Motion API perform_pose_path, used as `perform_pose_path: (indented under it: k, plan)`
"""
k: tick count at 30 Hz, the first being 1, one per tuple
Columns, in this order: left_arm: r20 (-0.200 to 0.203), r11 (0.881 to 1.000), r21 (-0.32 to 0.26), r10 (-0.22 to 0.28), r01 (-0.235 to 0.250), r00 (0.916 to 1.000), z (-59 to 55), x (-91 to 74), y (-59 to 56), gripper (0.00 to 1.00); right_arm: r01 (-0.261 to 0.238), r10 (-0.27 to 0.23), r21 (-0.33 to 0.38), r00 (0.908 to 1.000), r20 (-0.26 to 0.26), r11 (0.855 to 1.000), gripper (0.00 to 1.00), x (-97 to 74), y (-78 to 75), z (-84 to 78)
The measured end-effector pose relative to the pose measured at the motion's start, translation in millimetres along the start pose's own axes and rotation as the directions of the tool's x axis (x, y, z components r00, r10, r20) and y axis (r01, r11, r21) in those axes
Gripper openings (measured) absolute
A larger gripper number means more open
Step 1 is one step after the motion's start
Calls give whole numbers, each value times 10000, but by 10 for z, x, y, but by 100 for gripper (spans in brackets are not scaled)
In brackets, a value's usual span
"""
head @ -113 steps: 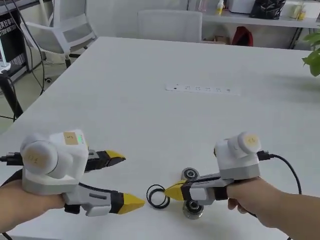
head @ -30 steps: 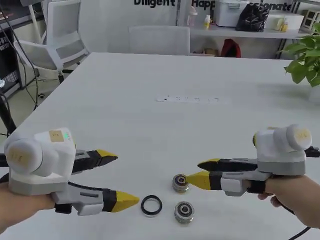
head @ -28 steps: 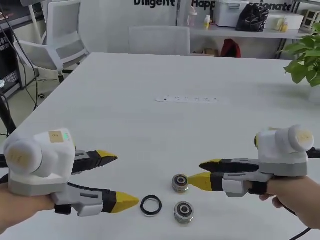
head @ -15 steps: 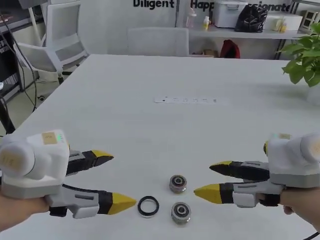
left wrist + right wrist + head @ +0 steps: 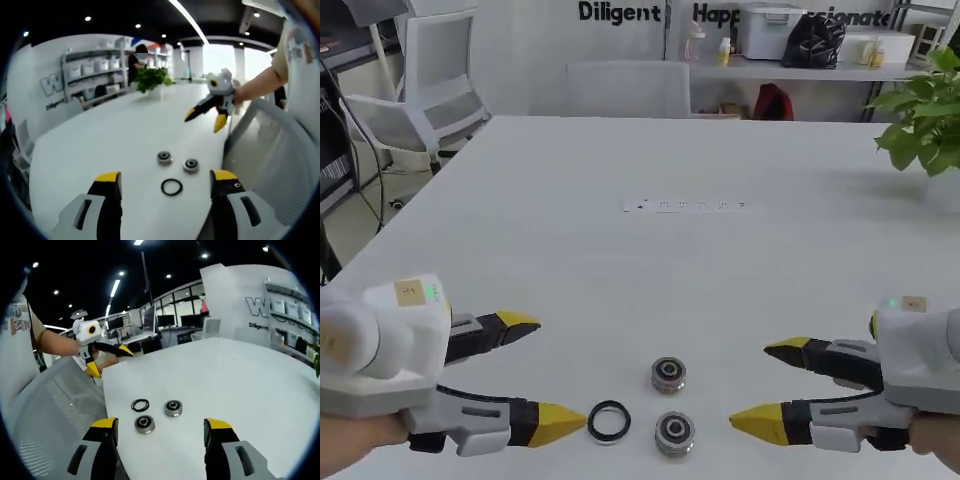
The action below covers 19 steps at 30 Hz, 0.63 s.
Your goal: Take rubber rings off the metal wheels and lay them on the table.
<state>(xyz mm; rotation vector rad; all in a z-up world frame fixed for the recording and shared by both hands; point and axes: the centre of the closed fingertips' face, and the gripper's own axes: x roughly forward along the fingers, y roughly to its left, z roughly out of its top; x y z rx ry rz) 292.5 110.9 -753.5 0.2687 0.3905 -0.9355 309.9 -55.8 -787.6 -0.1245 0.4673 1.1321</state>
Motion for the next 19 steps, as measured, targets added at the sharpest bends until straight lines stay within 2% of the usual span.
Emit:
perform_pose_path:
  k: [19]
  plan:
    - [-5, 10000, 6, 36, -36, 10000, -59, -27, 33, 75, 113, -121, -412, 9997, -199, 9991, 75, -33, 30, -102]
